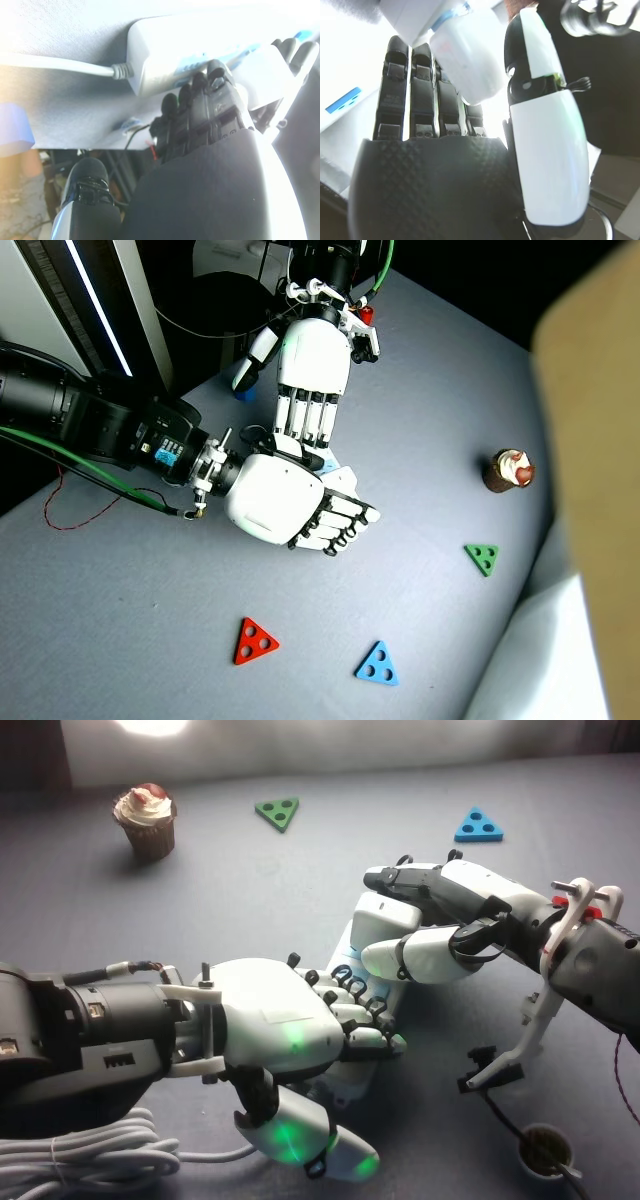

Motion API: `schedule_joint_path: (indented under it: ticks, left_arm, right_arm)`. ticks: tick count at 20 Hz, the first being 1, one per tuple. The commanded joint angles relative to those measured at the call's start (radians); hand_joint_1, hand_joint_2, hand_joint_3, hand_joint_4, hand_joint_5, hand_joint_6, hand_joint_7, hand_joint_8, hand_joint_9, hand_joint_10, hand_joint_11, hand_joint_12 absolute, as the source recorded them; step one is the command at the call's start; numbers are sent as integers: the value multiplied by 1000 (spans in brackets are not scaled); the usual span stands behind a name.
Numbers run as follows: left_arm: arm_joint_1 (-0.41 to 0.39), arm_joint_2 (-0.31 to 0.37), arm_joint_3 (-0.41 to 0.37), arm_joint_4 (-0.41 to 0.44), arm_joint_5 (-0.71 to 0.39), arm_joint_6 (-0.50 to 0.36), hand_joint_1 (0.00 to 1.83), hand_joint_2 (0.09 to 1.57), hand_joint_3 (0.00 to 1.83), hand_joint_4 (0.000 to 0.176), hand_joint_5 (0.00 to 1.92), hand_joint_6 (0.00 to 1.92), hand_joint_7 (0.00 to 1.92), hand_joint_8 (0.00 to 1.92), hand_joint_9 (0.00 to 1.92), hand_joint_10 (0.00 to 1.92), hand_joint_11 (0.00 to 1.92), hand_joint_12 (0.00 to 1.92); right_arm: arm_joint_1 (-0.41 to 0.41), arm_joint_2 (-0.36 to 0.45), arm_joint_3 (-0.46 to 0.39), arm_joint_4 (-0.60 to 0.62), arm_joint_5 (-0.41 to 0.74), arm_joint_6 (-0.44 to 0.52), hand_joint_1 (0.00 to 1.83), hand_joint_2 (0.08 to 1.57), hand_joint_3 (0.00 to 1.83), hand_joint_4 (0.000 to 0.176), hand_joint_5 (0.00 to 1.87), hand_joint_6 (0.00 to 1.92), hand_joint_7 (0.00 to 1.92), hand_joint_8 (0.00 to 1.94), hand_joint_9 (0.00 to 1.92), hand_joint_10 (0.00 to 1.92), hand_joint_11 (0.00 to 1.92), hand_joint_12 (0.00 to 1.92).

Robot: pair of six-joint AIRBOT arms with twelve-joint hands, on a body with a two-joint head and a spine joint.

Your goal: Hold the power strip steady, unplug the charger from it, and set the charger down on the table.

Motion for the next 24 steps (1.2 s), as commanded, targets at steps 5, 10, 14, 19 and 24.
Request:
schedule_joint_path:
  ticks: [5, 10, 14, 19, 24]
  left_arm:
    - [3, 2, 1, -8, -34, -1, 0, 1155, 1, 0, 131, 4, 159, 9, 148, 10, 157, 31]
    - [3, 2, -2, -9, -27, -1, 0, 1158, 2, 0, 104, 0, 125, 0, 114, 0, 110, 10]
    - [3, 2, -1, -12, -26, -1, 0, 1153, 0, 0, 126, 9, 152, 11, 139, 10, 132, 19]
    - [3, 4, -2, -20, -26, -1, 0, 1153, 0, 0, 126, 6, 150, 6, 131, 4, 127, 16]
    - [3, 6, -3, -21, -26, -1, 0, 1159, 1, 0, 121, 4, 154, 5, 144, 6, 133, 18]
  right_arm:
    - [13, 10, 7, -35, 76, 20, 1192, 1092, 0, 0, 650, 13, 692, 14, 674, 18, 559, 154]
    - [13, 10, 5, -48, 77, 28, 1393, 1053, 0, 0, 1010, 834, 1222, 433, 1056, 1055, 839, 768]
    - [12, 10, 5, -102, 100, 35, 1394, 1048, 0, 0, 1034, 822, 1251, 377, 1037, 1069, 776, 922]
    - [19, 12, 7, -173, 150, 38, 1393, 1050, 0, 0, 1037, 830, 1220, 420, 1044, 1064, 767, 911]
    - [39, 18, 27, -173, 186, 39, 1396, 1039, 0, 0, 1057, 787, 1284, 307, 1067, 1020, 779, 890]
